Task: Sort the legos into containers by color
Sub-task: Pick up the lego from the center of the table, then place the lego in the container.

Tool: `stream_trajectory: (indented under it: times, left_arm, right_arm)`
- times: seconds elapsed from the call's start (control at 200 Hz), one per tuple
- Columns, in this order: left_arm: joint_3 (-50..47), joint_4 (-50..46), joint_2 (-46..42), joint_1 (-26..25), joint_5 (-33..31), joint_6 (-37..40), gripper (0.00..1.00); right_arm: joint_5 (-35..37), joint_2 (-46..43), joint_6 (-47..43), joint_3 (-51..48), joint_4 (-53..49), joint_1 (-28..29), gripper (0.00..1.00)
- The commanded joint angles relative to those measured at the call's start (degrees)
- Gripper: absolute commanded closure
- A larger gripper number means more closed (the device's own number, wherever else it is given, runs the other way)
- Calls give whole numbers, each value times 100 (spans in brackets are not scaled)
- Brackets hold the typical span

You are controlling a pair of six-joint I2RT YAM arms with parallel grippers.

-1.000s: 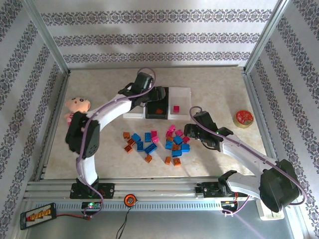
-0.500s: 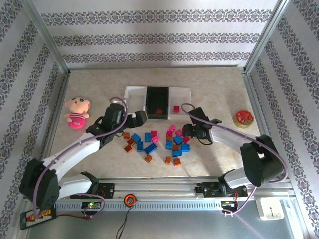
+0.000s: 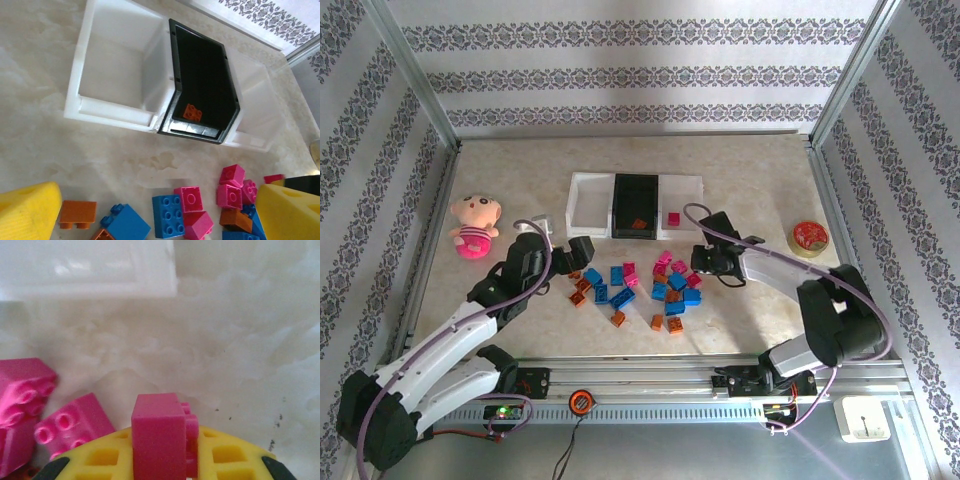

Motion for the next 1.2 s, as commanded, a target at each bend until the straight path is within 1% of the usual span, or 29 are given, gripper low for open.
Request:
stream_trajectory:
  times: [0.0,0.115,0.23,0.32,0.48,0.525,0.585,0.625,0.71,0.774,0.834,0.864,0.949,0.999,1.074,1.194]
  left_arm:
    - [-186,-228,-208,23,-251,-34,1]
    - [-387,-304,-360,64,-244,-153,1]
    - [-622,-327,-620,71,-322,-292,1]
    - [-778,-323,-918,81,-397,-327,1]
    - [-946,-253,-1412,80,-334,-190,1]
    - [-974,-306,-1535,83,-440,-229,1]
    - [-1006,-507,-1662,95,-709,-509,1]
    - [-1034,-578,-1742,112,-778,-592,1]
    - [-1046,-616,-1825,147,-609,-559,1]
    - [-988,-669,-1787,168,-405,-551,1]
    - [-904,-790,-1710,216,-296,-586,1]
    - [-860,-872,-1670,240,-252,-594,1]
    - [-776,-1018,-1597,325,-145,-647,1]
    - [-783,-987,-1595,401,-5,-618,1]
    - [-829,-854,-1623,460,190,-570,1]
    - [-876,-621,-1650,571,460,-503,1]
  right_arm:
    - [-178,-718,-95,105,-264,-50,83]
    - [-345,-1138,-166,511,-489,-3,85]
    - [-315,-979,-252,1088,-524,50,85]
    - [-171,-527,-275,1586,-473,62,85]
    - [334,516,-287,2435,-361,80,85]
    - [473,858,-295,2688,-376,83,84]
    - [591,1315,-315,3017,-422,81,83]
    - [674,1592,-309,3212,-467,74,83]
    - [790,2047,-274,3519,-481,45,82]
    - [841,2326,-233,3712,-511,27,79]
    - [887,2554,-182,3892,-594,12,73]
    - [905,2646,-149,3977,-647,10,68]
    - [873,2804,-44,4145,-718,-8,51]
    - [836,2798,-5,4186,-709,-8,43]
    - [809,2662,22,4172,-690,-8,40]
    - [676,2184,45,3880,-570,11,38]
